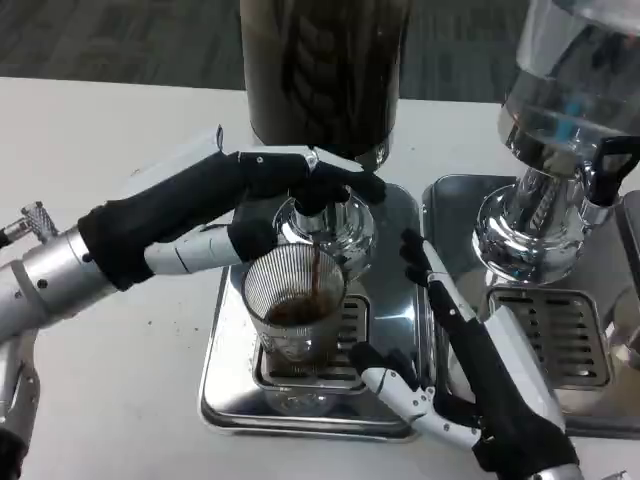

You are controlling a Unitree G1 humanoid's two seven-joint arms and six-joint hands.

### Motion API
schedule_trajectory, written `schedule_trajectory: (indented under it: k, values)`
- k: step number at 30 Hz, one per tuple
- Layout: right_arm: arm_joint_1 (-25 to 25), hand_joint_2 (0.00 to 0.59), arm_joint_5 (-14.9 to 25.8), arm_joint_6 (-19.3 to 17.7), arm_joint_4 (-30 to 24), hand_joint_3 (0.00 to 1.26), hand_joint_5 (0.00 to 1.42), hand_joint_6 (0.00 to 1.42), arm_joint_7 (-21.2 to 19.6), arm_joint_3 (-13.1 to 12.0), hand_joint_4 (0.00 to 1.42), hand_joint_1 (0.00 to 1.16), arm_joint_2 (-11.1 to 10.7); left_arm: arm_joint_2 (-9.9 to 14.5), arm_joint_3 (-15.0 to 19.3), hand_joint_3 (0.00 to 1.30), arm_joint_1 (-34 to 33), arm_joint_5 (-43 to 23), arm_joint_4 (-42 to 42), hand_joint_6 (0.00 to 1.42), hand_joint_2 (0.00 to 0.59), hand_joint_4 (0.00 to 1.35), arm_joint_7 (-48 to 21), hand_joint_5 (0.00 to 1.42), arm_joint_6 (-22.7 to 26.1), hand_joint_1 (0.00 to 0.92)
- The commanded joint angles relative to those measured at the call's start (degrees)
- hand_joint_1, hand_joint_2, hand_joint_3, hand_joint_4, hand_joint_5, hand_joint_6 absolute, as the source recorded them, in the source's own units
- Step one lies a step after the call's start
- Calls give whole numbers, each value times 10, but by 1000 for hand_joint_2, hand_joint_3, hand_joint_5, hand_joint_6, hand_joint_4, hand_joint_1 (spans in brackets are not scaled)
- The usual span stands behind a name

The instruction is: Grasp the cup under the faucet to collect the drink, then remove the cup.

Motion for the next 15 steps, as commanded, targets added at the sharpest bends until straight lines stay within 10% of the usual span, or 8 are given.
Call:
schedule_trajectory:
  k: [1,15]
  values:
    - [-12,228,6,5,12,0,77,33,4,5,34,452,0,8,-5,376,15,7,-5,292,109,278,-8,205,4,0]
    - [-59,232,9,12,49,5,75,44,8,27,32,441,8,11,-5,376,22,6,-14,292,112,279,-3,205,9,0]
